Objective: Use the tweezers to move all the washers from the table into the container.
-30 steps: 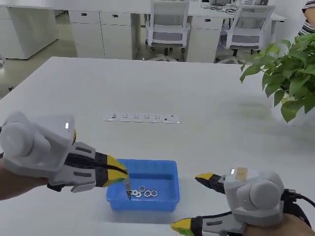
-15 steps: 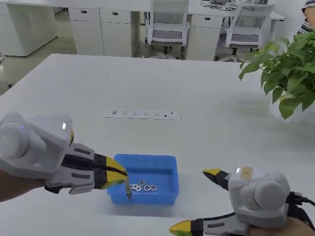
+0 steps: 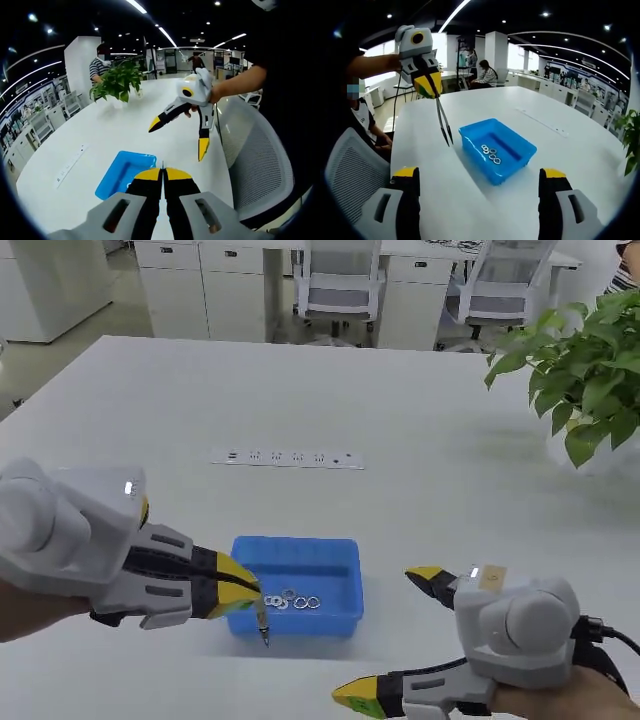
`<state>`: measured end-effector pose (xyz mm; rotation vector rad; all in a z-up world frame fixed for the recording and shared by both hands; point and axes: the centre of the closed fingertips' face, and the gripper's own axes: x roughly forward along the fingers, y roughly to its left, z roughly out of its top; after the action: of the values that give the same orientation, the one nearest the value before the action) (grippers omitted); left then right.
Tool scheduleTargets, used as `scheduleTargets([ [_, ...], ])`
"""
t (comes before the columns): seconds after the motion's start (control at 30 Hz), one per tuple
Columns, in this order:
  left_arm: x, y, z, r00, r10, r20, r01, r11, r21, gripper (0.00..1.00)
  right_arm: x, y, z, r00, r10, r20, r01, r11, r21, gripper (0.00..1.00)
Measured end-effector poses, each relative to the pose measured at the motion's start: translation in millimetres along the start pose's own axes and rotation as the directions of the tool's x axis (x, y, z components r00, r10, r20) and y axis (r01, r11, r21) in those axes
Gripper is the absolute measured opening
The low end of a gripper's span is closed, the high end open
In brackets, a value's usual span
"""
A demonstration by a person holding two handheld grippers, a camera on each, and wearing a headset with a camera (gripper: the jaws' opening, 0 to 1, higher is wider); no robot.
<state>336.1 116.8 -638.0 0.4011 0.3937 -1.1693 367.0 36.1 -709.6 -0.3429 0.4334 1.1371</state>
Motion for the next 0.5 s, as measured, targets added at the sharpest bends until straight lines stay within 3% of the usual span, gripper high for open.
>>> scheduleTargets([
  [0.2,2.9,-7.2,1.4,0.9999,-0.014,0.006,0.014,1.0,0.007,0.05,6.8,10.9,7.9,0.999,0.034,0.028,-0.033,0.999,-0.026,0.93],
  [0.5,7.4,-17.8,1.6,0.9993,-0.032,0.018,0.032,0.999,0.008,0.05,17.0,35.3,12.1,0.9922,0.119,0.039,-0.115,0.99,-0.086,0.74],
])
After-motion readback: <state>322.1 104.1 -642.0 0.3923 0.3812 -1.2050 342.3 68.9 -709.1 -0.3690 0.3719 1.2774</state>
